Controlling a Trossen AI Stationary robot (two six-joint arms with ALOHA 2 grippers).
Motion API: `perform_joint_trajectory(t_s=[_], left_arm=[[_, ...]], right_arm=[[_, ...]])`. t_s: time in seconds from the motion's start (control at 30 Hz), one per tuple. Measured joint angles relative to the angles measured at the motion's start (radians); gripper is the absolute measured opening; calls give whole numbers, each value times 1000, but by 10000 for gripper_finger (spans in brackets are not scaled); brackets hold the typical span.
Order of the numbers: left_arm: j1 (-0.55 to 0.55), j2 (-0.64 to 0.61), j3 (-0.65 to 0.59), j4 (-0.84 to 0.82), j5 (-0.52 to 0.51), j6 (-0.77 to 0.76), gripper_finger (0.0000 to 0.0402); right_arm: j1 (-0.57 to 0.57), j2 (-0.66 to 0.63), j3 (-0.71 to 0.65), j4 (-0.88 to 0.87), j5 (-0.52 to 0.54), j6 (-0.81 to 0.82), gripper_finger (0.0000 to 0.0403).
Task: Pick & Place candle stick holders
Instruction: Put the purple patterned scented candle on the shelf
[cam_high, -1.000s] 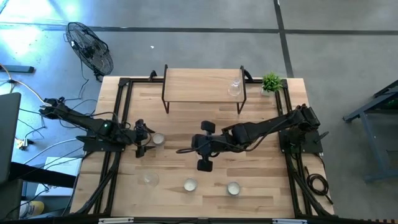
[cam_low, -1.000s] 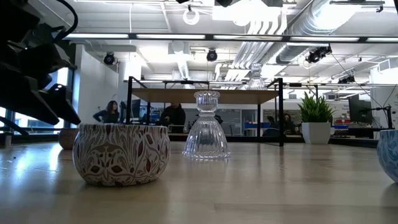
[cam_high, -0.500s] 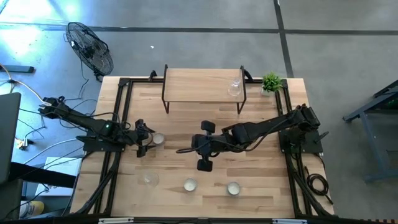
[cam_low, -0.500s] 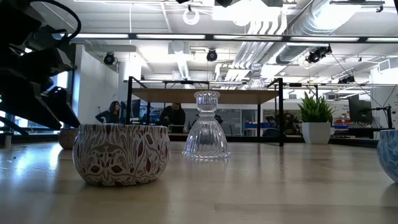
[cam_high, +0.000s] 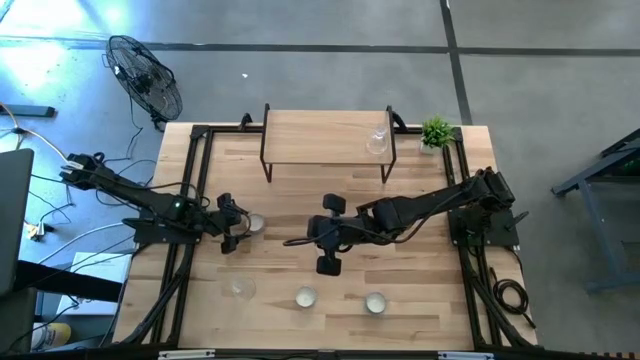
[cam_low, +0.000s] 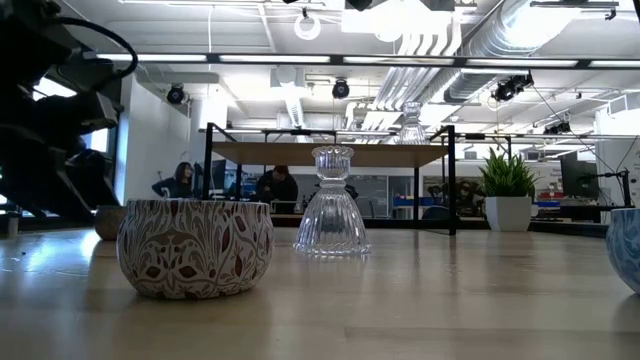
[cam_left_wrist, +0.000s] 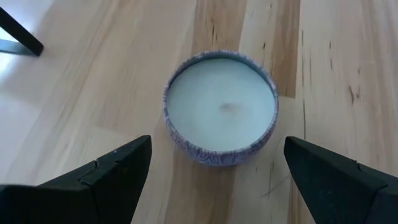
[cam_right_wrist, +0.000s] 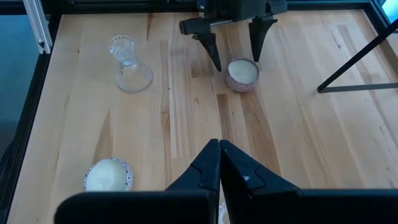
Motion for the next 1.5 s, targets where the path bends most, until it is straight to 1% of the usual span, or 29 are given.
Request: perform_joint_trajectory(t_s=[0.2, 0.57, 0.83, 1.07, 1.5], left_arm=[[0, 1, 1, 51, 1, 0, 358], [0, 1, 1, 48, -2, 3, 358], [0, 1, 3, 47, -8, -23, 358], [0, 1, 3, 48, -58, -23, 358], [0, 1, 3, 48, -45, -49, 358]], right_arm=[[0, 0, 0, 0, 0, 0, 1], [0, 0, 0, 0, 0, 0, 1], [0, 0, 0, 0, 0, 0, 1], [0, 0, 0, 0, 0, 0, 1], [0, 0, 0, 0, 0, 0, 2]])
